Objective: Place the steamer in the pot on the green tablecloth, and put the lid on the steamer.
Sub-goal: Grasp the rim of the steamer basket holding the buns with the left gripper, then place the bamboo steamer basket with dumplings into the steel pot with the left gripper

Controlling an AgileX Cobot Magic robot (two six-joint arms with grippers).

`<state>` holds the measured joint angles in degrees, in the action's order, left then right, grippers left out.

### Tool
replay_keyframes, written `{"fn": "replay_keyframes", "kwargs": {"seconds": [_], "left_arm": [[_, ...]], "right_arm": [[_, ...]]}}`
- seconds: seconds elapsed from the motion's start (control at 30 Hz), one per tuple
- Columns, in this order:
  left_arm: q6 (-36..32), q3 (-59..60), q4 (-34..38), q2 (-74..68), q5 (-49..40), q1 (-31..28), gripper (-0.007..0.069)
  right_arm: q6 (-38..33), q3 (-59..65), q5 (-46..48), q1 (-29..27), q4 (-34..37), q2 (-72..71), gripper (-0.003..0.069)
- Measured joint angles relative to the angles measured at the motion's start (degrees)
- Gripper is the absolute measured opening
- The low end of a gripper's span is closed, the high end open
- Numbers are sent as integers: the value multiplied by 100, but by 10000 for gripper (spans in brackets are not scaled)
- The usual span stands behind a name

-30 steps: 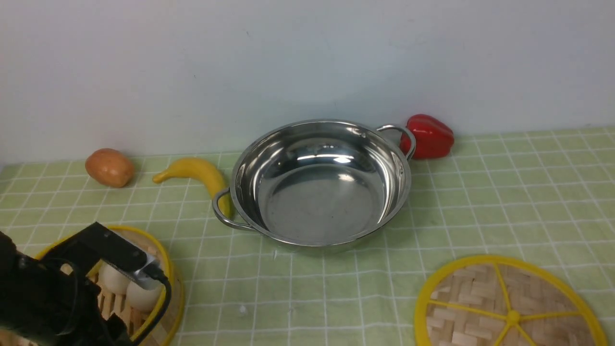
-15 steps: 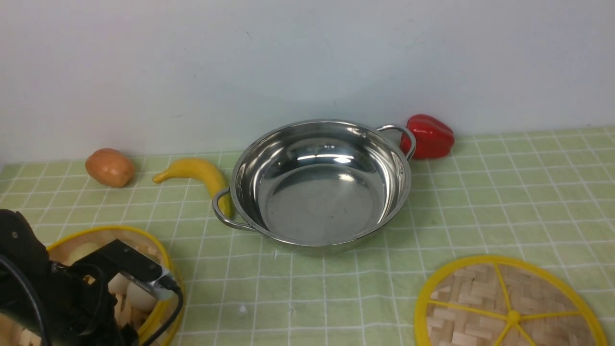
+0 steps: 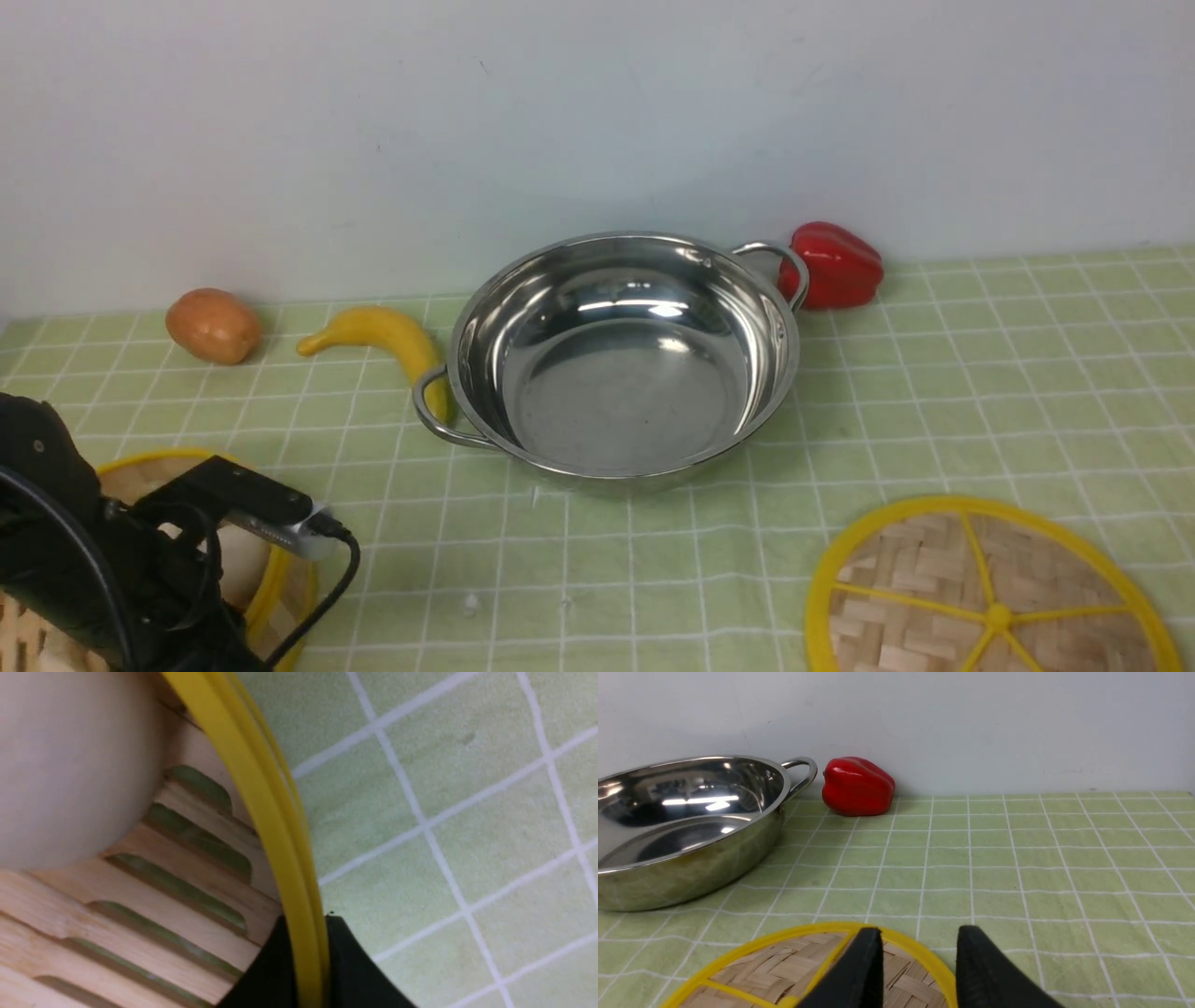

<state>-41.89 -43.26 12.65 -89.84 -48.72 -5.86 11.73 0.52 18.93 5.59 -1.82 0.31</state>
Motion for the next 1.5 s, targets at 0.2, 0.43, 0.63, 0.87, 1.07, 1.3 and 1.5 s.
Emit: {"fn": "replay_keyframes", "kwargs": {"seconds": [0.2, 0.43, 0.63, 0.87, 1.07, 1.3, 1.5], "left_arm": [[382, -1087, -183, 320, -1504, 42, 29], [441, -2894, -286, 511, -2196, 765, 29], [419, -4466, -621, 52, -2217, 1934, 29], [-202, -5807, -795, -1260, -2322, 3015, 29], [-879, -6390, -784, -2130, -2318, 3407, 29], [-1287, -6433, -791, -2758, -2318, 3514, 29], [-1492, -6433, -861, -3009, -2328, 3514, 29]], "right_arm": [[0, 0, 0, 0, 0, 0, 240], [0, 0, 0, 0, 0, 0, 240], [0, 0, 0, 0, 0, 0, 240], [0, 0, 0, 0, 0, 0, 240], [0, 0, 0, 0, 0, 0, 240], [0, 0, 0, 0, 0, 0, 240], [0, 0, 0, 0, 0, 0, 240]]}}
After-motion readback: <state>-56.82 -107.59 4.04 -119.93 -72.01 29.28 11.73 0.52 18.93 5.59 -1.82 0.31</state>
